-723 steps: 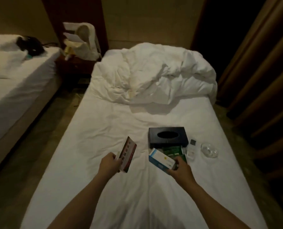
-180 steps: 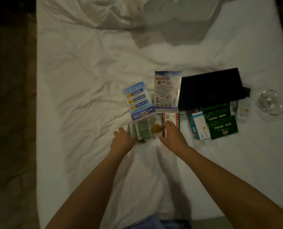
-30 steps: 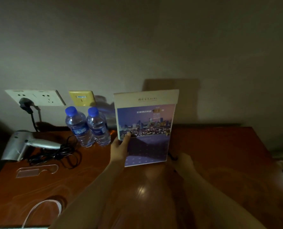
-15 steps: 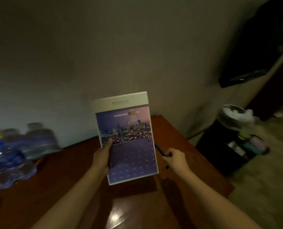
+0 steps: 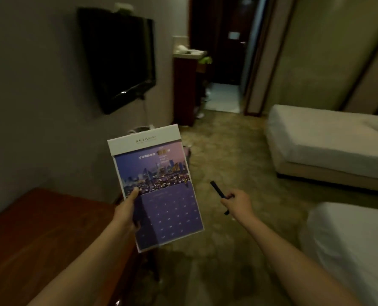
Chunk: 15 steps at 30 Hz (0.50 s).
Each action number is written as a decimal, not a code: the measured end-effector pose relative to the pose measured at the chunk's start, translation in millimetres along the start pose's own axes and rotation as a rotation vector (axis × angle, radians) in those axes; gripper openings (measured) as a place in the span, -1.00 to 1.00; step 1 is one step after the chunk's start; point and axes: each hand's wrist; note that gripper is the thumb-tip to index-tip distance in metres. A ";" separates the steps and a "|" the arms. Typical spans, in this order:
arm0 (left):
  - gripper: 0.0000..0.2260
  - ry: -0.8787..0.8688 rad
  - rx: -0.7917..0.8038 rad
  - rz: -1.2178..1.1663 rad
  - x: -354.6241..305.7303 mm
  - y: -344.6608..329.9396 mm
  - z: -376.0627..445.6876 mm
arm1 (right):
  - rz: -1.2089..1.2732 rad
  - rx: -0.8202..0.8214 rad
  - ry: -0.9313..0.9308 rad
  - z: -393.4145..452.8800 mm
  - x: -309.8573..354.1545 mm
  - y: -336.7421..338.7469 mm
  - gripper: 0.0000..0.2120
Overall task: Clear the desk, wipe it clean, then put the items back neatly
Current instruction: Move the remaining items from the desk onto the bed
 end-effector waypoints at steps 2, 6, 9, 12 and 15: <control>-0.51 0.011 0.052 0.066 5.6 -63.2 -0.3 | 0.032 -0.102 -0.075 7.8 -29.1 53.4 -0.76; -0.66 0.018 0.209 0.251 17.8 -174.4 -3.4 | 0.105 -0.263 -0.160 16.6 -80.6 135.5 -0.77; -0.64 0.009 0.313 0.375 25.9 -244.1 0.8 | 0.137 -0.353 -0.207 19.9 -114.3 176.3 -0.78; -0.68 0.032 0.432 0.473 34.5 -312.8 7.8 | 0.138 -0.441 -0.298 28.3 -151.8 213.4 -0.85; -0.61 0.077 0.550 0.566 46.0 -381.6 23.0 | 0.134 -0.547 -0.353 40.9 -180.7 251.2 -0.85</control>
Point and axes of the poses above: each hand's wrist, its own z-axis towards the middle knuckle, its own y-axis out of the back of the hand, x = y × z, and after that the axes turned 10 degrees about z, right-handed
